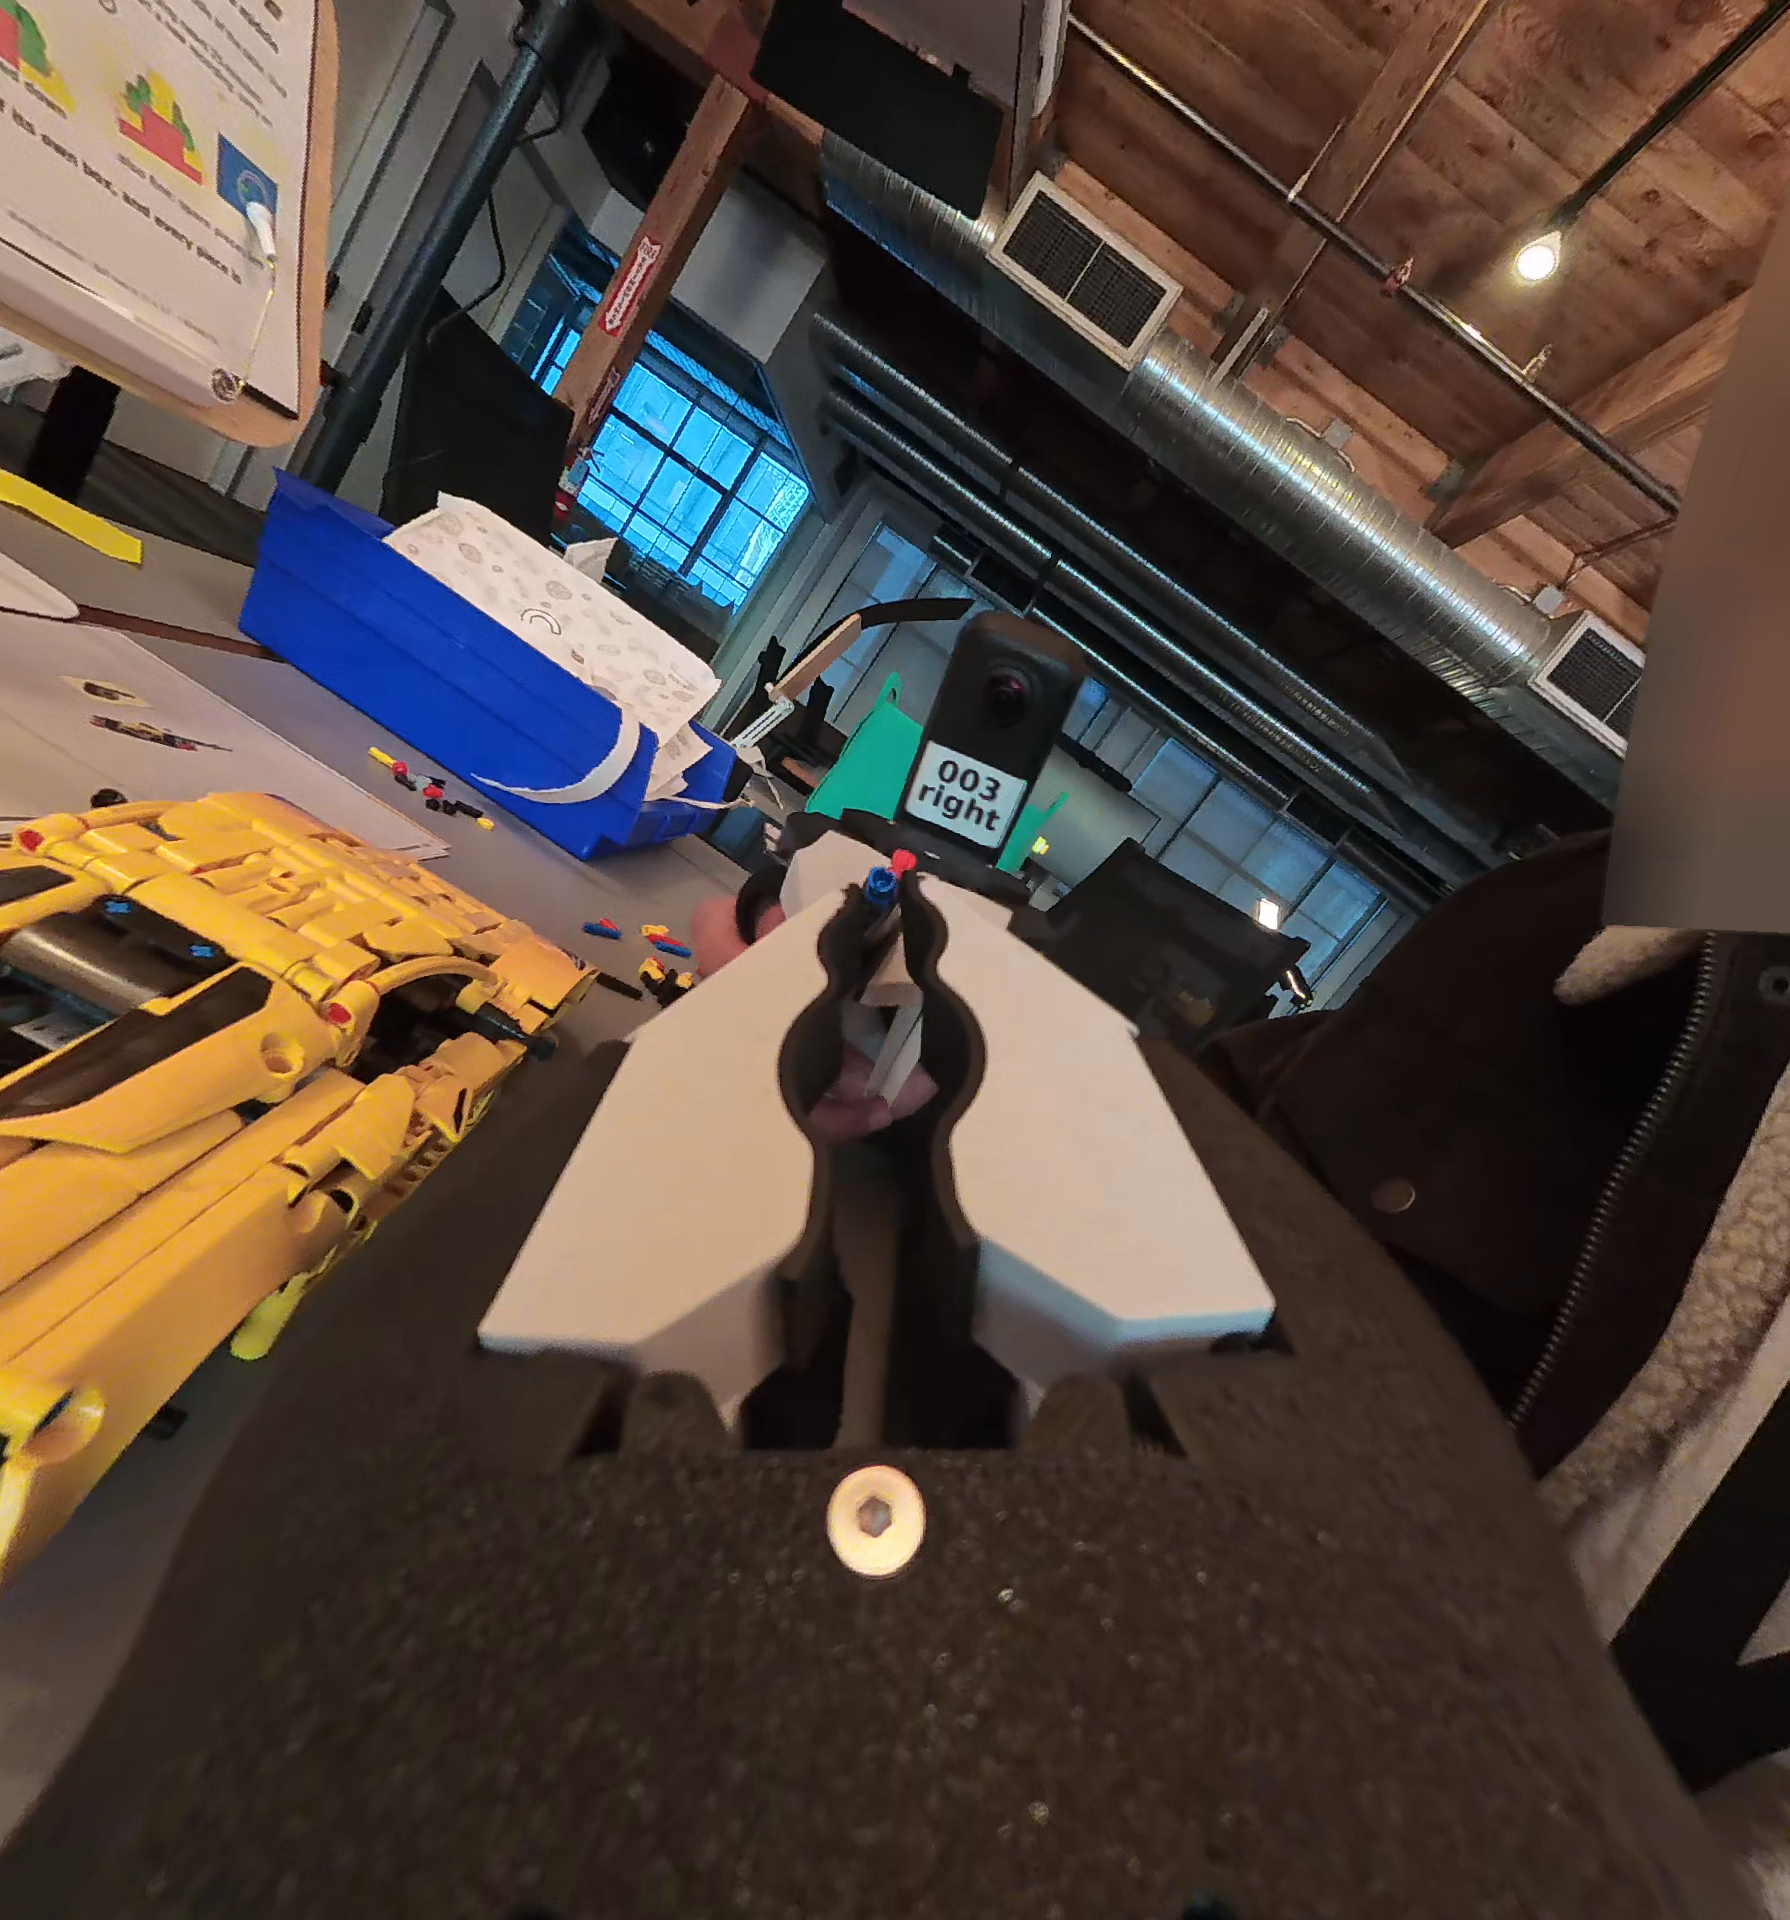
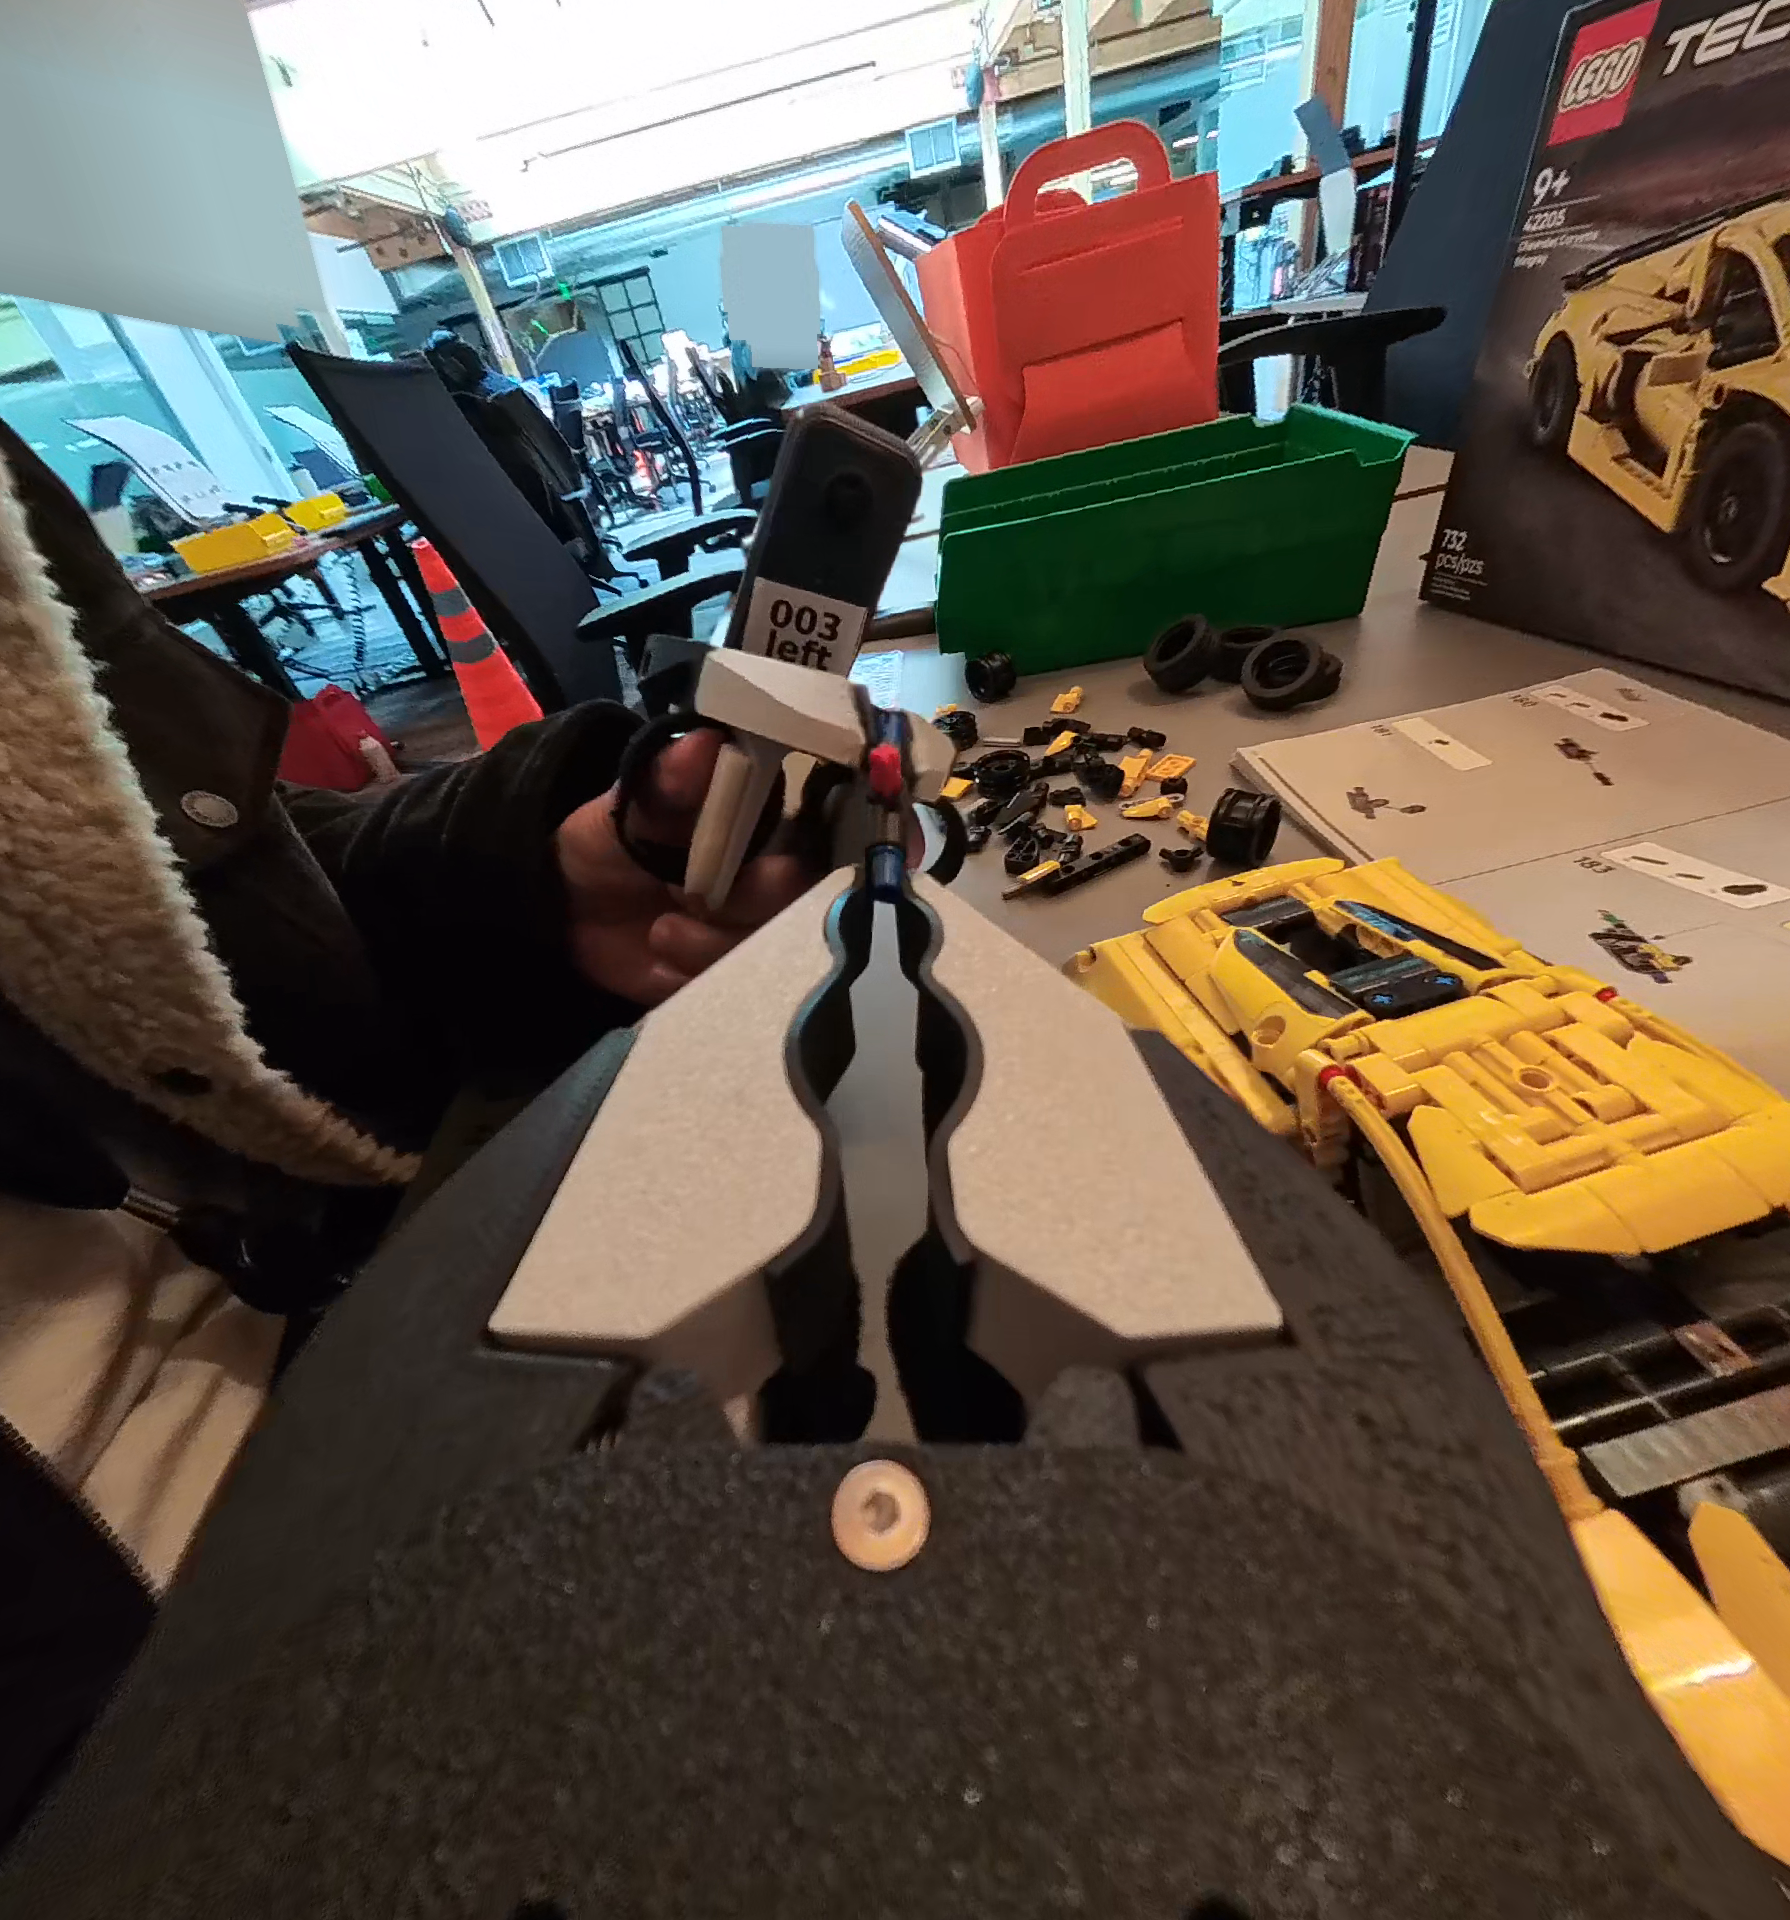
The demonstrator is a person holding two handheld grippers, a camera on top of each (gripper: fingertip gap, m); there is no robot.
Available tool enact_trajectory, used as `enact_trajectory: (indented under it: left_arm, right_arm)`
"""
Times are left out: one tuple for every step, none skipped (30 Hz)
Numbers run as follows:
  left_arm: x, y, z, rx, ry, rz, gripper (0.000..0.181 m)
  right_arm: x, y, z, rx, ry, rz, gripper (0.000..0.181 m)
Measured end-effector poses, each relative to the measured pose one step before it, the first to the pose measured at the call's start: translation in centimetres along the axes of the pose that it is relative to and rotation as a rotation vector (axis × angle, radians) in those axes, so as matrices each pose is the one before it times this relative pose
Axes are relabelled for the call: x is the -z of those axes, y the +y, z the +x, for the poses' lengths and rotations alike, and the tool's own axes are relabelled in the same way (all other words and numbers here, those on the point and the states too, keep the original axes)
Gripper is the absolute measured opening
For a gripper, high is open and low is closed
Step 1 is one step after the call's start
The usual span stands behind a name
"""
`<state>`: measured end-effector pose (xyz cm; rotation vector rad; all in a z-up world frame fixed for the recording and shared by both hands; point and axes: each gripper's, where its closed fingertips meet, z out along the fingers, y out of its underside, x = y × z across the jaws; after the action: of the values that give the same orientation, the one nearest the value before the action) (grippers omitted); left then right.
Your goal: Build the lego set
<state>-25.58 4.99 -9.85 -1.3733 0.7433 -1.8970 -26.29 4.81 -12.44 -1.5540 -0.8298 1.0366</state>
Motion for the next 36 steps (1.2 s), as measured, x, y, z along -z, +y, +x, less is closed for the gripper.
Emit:
enact_trajectory:
  left_arm:
    - [-0.011, 0.015, 0.066, -0.008, -0.0003, -0.0036, 0.006]
    - [0.008, 0.042, 0.028, -0.0084, -0.0022, -0.0061, 0.006]
    - [0.073, -0.076, -0.1, -0.0054, -0.0093, 0.0006, 0.006]
    - [0.165, -0.202, -0.189, -0.0024, -0.0108, 0.0095, 0.006]
    - [0.171, -0.147, -0.101, 0.0061, -0.0001, 0.0061, 0.007]
    - [0.075, -0.005, -0.042, 0.013, 0.0079, -0.0036, 0.006]
    - [-0.006, 0.058, 0.009, 0.0103, 0.0072, -0.0045, 0.006]
    - [-0.084, 0.081, 0.036, 0.0014, 0.0032, -0.0024, 0.007]
    - [-0.074, 0.058, 0.045, -0.0042, 0.0001, -0.0009, 0.007]
    - [-0.026, -0.024, 0.024, -0.0057, -0.0022, 0.0024, 0.007]
    - [0.005, -0.093, 0.057, -0.0037, 0.0019, 0.0064, 0.007]
    - [-0.012, -0.175, 0.163, 0.0045, 0.0105, 0.0133, 0.007]
    - [-0.021, -0.244, 0.252, 0.0106, 0.0183, 0.0194, 0.008]
    - [-0.048, -0.207, 0.248, 0.0132, 0.0199, 0.0156, 0.016]
    - [-0.141, 0.04, 0.078, 0.0158, 0.0101, -0.0002, 0.027]
    - [-0.155, 0.15, 0.177, 0.0066, 0.0172, -0.0054, 0.026]
    - [-0.12, 0.053, 0.21, 0.0008, 0.0135, 0.0027, 0.024]
    - [-0.085, -0.078, 0.164, -0.0039, 0.0069, 0.0096, 0.024]
    - [-0.031, -0.131, 0.106, -0.0044, 0.002, 0.0108, 0.024]
    - [0.021, -0.141, -0.06, -0.0005, -0.0058, 0.0099, 0.024]
    - [0.036, -0.063, -0.222, 0.005, -0.0106, 0.0055, 0.022]
    - [0.07, -0.083, -0.135, 0.0098, -0.0027, 0.0052, 0.018]
    - [0.103, -0.191, 0.003, 0.0101, 0.0058, 0.0116, 0.01]
    - [0.074, -0.121, 0.068, 0.0064, 0.0069, 0.0088, 0.006]
    - [0.008, 0.009, 0.04, 0.002, 0.0036, 0.0013, 0.004]
    - [-0.017, 0.025, -0.058, -0.0028, -0.0051, 0.0008, 0.004]
    - [-0.012, -0.007, -0.074, -0.0058, -0.0082, 0.0015, 0.003]
    - [-0.019, 0.041, -0.036, -0.0055, -0.005, -0.0014, 0.003]
    - [-0.039, 0.1, 0.028, -0.0006, 0.0023, -0.0066, 0.002]
    - [-0.057, 0.093, 0.145, 0.0036, 0.0107, -0.0047, 0.002]
    - [-0.002, -0.042, 0.126, 0.003, 0.0087, 0.0024, 0.002]
    - [0.068, -0.082, -0.051, 0.0006, -0.0027, 0.0047, 0.003]
    - [0.112, -0.079, -0.179, 0.0017, -0.009, 0.0031, 0.005]
    - [0.107, -0.113, -0.142, 0.0032, -0.005, 0.0046, 0.009]
    - [0.051, -0.06, -0.081, 0.0006, -0.0027, 0.0009, 0.011]
    - [-0.049, 0.217, -0.183, -0.0092, -0.0125, -0.0156, 0.014]
  right_arm:
    - [-0.005, 0.04, -0.082, -0.01, -0.0138, -0.0005, 0.002]
    - [0.047, -0.009, -0.06, -0.0048, -0.0087, 0.0002, 0.002]
    - [0.095, -0.12, 0.083, 0.0033, 0.0058, 0.006, 0.003]
    - [0.168, -0.24, 0.169, 0.0134, 0.0126, 0.011, 0.005]
    - [0.205, -0.234, 0.076, 0.0125, 0.0065, 0.0107, 0.006]
    - [0.149, -0.143, -0.03, 0.0056, -0.0008, 0.0052, 0.005]
    - [0.014, 0.036, 0.019, 0.0015, 0.001, -0.0033, 0.004]
    - [-0.083, 0.136, -0.037, 0.0015, -0.0011, -0.0061, 0.004]
    - [-0.096, 0.162, -0.058, 0.0022, -0.002, -0.0065, 0.004]
    - [-0.041, 0.045, 0.01, -0.0009, 0.001, -0.0021, 0.003]
    - [-0.015, -0.115, -0.01, -0.01, -0.004, 0.0061, 0.003]
    - [-0.043, -0.173, -0.13, -0.0295, -0.0181, 0.0089, 0.002]
    - [-0.045, -0.221, -0.145, -0.0461, -0.0283, 0.0145, 0.002]
    - [-0.028, -0.288, -0.021, -0.0664, -0.0275, 0.0206, 0.002]
    - [0.002, -0.415, -0.244, -0.0703, -0.0476, 0.0323, 0.002]
    - [0.079, -0.629, -0.444, -0.0781, -0.061, 0.0481, 0.002]
    - [0.064, -0.553, -0.199, -0.0721, -0.0409, 0.0466, 0.002]
    - [-0.038, -0.096, 0.139, -0.0414, -0.0113, 0.0201, 0.002]
    - [-0.108, 0.232, 0.183, -0.009, 0.0008, -0.0004, 0.002]
    - [-0.162, 0.224, 0.019, 0.0035, -0.001, -0.0042, 0.002]
    - [-0.159, 0.058, -0.092, 0.0054, -0.0033, 0.0023, 0.002]
    - [-0.117, -0.098, -0.149, 0.0013, -0.0065, 0.0117, 0.002]
    - [-0.113, -0.099, -0.091, -0.0049, -0.0051, 0.0114, 0.002]
    - [-0.065, 0.026, 0.124, -0.0063, 0.0067, 0.0018, 0.002]
    - [-0.017, 0.1, 0.115, -0.0006, 0.0037, -0.0034, 0.002]
    - [0.01, 0.05, 0.063, -0.0022, 0.0007, -0.0001, 0.002]
    - [-0.049, 0.176, 0.121, 0.0028, 0.0068, -0.0082, 0.002]
    - [-0.206, 0.472, 0.101, 0.014, 0.0107, -0.025, 0.002]
    - [-0.29, 0.518, -0.026, 0.0167, 0.0073, -0.0268, 0.002]
    - [-0.223, 0.27, -0.121, 0.0136, 0.0029, -0.0137, 0.002]
    - [-0.042, -0.096, -0.094, 0.0108, 0.0012, 0.0034, 0.002]
    - [0.109, -0.195, 0.053, 0.0048, 0.0033, 0.0065, 0.002]
    - [0.159, -0.174, 0.125, -0.0022, 0.0026, 0.0063, 0.002]
    - [0.137, -0.033, 0.201, -0.0038, 0.0082, -0.0015, 0.002]
    - [0.088, 0.107, 0.225, 0.0025, 0.0127, -0.0093, 0.002]
    - [0.008, 0.146, 0.067, 0.0093, 0.0074, -0.0104, 0.002]
